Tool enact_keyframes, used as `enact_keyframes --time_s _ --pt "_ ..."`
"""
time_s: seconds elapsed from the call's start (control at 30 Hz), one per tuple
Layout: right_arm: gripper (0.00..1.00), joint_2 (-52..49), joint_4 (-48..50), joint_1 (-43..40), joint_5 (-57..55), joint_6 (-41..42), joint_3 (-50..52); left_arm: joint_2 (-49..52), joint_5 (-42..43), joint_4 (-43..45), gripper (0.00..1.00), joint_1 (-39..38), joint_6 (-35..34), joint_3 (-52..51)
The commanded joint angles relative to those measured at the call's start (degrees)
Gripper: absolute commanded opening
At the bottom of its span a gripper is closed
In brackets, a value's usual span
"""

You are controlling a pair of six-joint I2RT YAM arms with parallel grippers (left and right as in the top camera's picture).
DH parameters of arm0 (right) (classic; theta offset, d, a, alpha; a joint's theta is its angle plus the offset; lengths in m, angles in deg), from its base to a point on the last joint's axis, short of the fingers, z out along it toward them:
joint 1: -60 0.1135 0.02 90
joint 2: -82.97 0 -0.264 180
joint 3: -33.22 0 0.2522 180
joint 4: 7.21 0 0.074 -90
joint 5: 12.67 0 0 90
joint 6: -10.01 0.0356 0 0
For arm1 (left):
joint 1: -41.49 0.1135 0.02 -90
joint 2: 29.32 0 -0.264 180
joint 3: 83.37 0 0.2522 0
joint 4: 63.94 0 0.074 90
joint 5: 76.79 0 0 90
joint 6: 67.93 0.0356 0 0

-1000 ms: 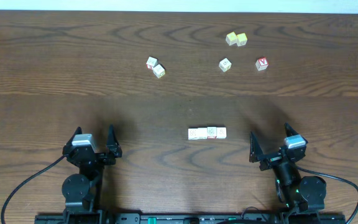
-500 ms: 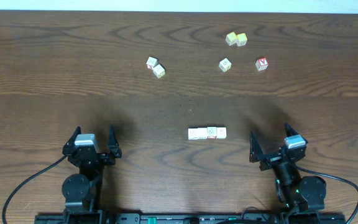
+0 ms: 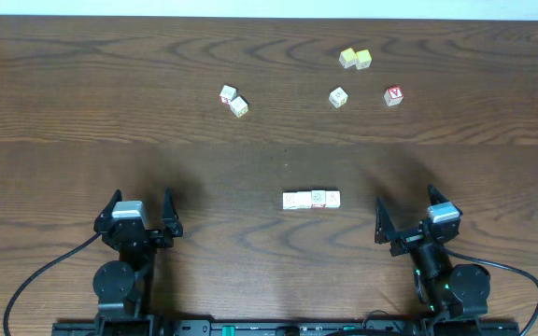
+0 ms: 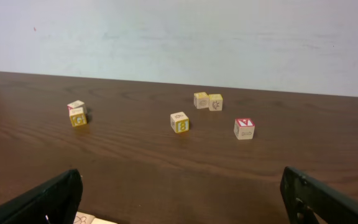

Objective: Lift 4 blocks

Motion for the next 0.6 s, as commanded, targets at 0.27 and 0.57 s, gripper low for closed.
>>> enact_keyframes --time_s 0.27,0.57 --pt "0.99 0.4 -0.2 0.3 -0.2 -1.0 0.1 -0.3 -1.8 -2.9 0.90 0.2 1.2 -0.5" --pt "0.99 0.4 -0.6 0.3 -3.3 -3.2 0.1 -0.3 -1.8 -2.9 0.90 0.2 1.2 -0.5"
